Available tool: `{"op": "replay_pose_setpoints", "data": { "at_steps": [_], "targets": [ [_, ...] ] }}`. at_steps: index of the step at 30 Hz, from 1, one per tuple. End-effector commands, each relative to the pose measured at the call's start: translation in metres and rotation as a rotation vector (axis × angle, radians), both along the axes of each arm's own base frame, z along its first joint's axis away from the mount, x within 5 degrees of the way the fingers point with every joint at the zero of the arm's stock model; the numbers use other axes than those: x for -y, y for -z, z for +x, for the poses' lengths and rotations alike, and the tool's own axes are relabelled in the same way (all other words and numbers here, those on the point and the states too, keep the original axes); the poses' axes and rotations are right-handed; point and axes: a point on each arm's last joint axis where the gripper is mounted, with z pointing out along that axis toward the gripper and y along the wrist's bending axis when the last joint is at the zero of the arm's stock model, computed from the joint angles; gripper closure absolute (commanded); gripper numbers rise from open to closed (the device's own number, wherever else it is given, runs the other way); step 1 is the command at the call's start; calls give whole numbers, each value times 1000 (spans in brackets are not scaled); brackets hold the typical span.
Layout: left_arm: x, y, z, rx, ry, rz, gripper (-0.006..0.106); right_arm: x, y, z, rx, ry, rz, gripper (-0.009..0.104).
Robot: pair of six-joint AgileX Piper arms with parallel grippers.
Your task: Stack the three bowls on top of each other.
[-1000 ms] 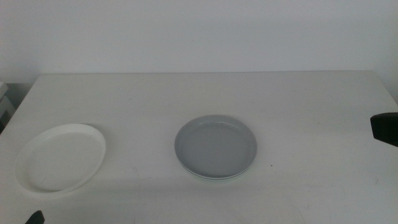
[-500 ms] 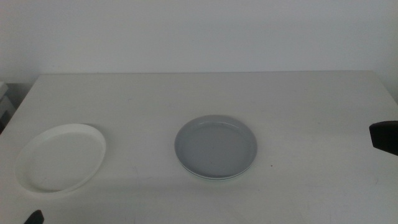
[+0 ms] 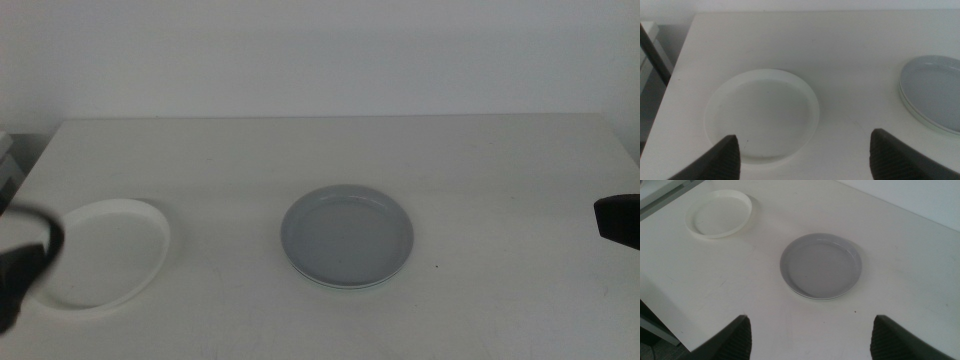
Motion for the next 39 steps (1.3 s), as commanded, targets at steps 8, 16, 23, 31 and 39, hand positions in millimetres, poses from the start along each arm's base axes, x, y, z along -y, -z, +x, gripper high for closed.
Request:
{"op": "replay_pose_setpoints", "data": {
  "at_steps": [8,16,23,31,39],
  "targets": [
    [9,-38,48,-157,8,-103,14,0,-12,1,67,18,45,35],
    [10,-20,75,-249,-14,-125,14,0,-12,1,68,18,45,35],
    [-1,-35,108,-305,-103,-87,14,0,-12,1,68,18,45,35],
    [-48,-48,153,-421,-79,49,14,0,-12,1,68,18,45,35],
    [-99,-18,194,-504,35,100,14,0,-12,1,72,16,39,35]
  ]
}}
